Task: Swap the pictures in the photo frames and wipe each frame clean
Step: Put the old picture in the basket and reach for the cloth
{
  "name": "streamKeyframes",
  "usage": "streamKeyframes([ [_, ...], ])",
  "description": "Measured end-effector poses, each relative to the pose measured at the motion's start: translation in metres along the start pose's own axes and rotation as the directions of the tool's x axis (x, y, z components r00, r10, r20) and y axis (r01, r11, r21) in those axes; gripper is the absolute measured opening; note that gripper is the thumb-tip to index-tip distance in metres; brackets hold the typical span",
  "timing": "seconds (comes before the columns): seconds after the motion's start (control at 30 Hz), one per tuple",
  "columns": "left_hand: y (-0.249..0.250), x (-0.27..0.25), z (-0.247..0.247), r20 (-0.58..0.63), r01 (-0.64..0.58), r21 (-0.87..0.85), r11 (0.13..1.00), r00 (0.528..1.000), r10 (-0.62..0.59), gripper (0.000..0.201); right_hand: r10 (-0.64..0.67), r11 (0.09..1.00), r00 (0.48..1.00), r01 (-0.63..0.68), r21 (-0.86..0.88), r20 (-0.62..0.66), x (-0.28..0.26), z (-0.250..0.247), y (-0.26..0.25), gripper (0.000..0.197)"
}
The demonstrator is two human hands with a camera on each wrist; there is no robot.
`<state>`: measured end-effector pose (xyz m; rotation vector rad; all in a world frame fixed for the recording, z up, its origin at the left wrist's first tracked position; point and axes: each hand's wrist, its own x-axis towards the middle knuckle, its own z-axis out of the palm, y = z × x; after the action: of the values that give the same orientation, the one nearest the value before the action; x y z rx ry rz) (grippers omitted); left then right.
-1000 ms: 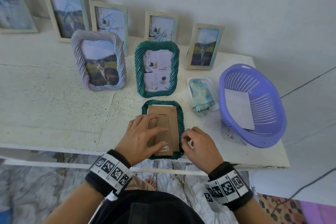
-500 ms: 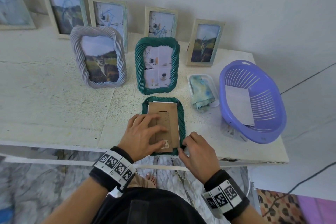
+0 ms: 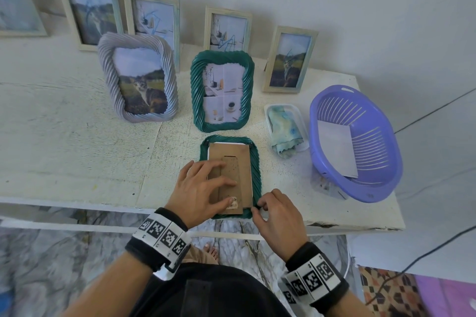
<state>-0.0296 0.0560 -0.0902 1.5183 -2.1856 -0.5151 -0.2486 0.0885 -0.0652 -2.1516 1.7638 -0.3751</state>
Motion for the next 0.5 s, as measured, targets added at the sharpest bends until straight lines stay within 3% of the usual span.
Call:
streamKeyframes([
  [0.13,-0.001,0.0,0.0,0.003,0.004,-0.01,1.0,1.0,-0.004,0.037,-0.025,0.987,0.998,0.016,0.161,0.055,0.001,0.002,0.004,0.004],
  [0.27,0.0,0.0,0.0,0.006,0.005,-0.01,1.0,1.0,-0.005,0.037,-0.058,0.996,0.998,0.056,0.074,0.031,0.001,0.0,0.011,0.009],
  [0.5,-0.001,0.0,0.0,0.01,0.002,-0.023,1.0,1.0,-0.001,0.037,-0.146,0.984,0.989,0.144,0.104,0.016,0.001,0.0,0.012,0.021],
])
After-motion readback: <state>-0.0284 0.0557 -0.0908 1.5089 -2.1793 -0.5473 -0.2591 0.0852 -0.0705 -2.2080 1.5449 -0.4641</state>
